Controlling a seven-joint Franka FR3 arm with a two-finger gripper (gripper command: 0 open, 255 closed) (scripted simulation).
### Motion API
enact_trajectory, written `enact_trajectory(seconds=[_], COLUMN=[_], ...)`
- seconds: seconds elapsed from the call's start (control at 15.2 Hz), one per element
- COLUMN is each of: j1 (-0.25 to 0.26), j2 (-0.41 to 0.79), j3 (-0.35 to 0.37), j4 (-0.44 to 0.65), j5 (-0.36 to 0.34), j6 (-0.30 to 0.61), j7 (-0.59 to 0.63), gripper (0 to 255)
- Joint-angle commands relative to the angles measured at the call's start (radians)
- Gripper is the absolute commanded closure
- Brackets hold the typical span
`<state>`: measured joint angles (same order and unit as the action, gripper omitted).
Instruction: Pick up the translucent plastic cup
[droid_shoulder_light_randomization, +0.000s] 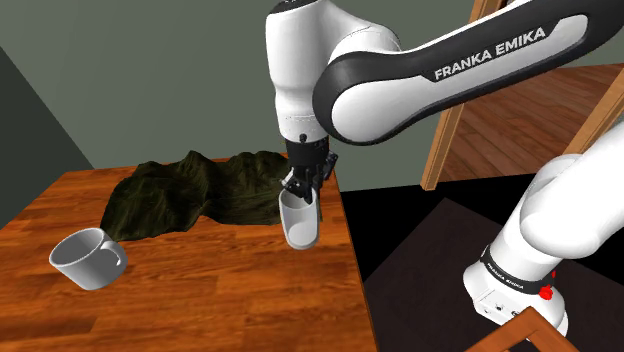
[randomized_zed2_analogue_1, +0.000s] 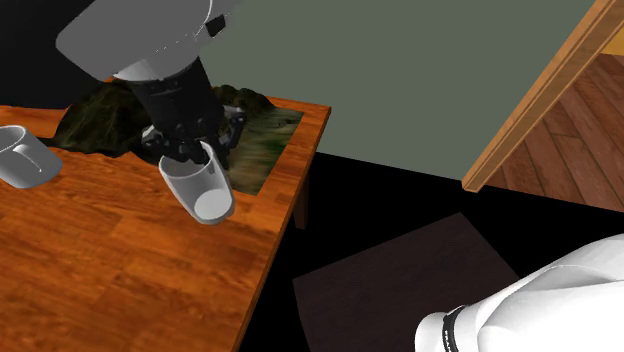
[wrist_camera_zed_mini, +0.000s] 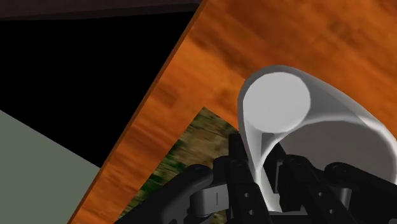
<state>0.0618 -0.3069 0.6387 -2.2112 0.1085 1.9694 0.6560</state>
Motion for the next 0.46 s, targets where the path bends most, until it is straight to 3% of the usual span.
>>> enact_trajectory(seconds=[0.0,0.4], j1=[0.0,-0.001], j2=[-0.004,-0.014], j3=[-0.004,-0.013], j4=[0.026,0.073], j5=[0.0,0.002], j6=[-0.029,-0.085], j7=[-0.002,-0.008], gripper=[255,255])
